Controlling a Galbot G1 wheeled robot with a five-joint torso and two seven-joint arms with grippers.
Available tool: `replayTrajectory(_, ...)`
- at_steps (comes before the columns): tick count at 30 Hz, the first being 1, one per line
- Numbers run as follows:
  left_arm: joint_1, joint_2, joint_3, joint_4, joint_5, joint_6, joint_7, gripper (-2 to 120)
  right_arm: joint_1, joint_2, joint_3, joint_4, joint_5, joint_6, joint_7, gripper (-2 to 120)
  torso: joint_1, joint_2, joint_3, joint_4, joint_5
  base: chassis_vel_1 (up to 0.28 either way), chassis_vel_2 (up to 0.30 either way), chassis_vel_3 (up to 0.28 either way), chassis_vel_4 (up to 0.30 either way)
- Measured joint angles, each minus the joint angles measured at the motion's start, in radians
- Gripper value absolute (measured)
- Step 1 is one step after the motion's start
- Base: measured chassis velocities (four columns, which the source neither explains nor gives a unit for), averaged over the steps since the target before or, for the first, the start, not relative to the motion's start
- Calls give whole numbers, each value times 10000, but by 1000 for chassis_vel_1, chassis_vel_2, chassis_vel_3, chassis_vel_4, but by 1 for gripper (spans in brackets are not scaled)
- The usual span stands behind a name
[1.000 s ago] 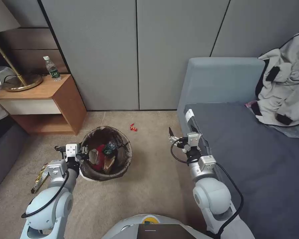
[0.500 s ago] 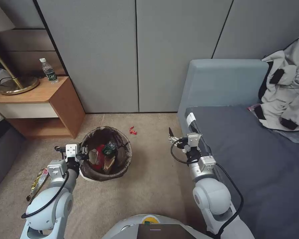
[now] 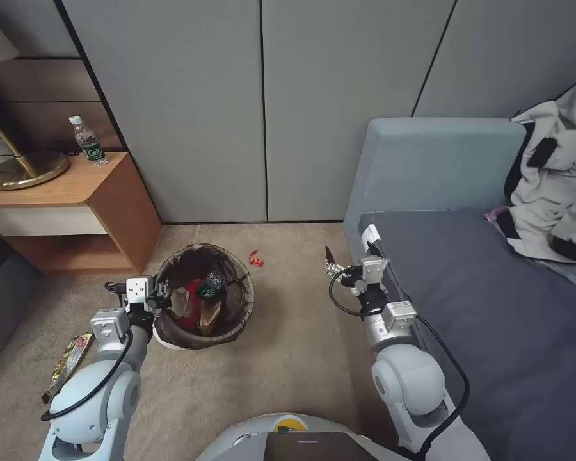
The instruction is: Pick up the trash bin, then pick up the garbage from the floor and place it into the trash bin.
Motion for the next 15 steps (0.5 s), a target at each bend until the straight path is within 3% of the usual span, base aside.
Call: replayTrajectory(15,-76,28,0,117,-1,-13,3,7,85,14,-6,-123,0,3,-3,100,0,0,0,-1,0,-71,76,68,-70)
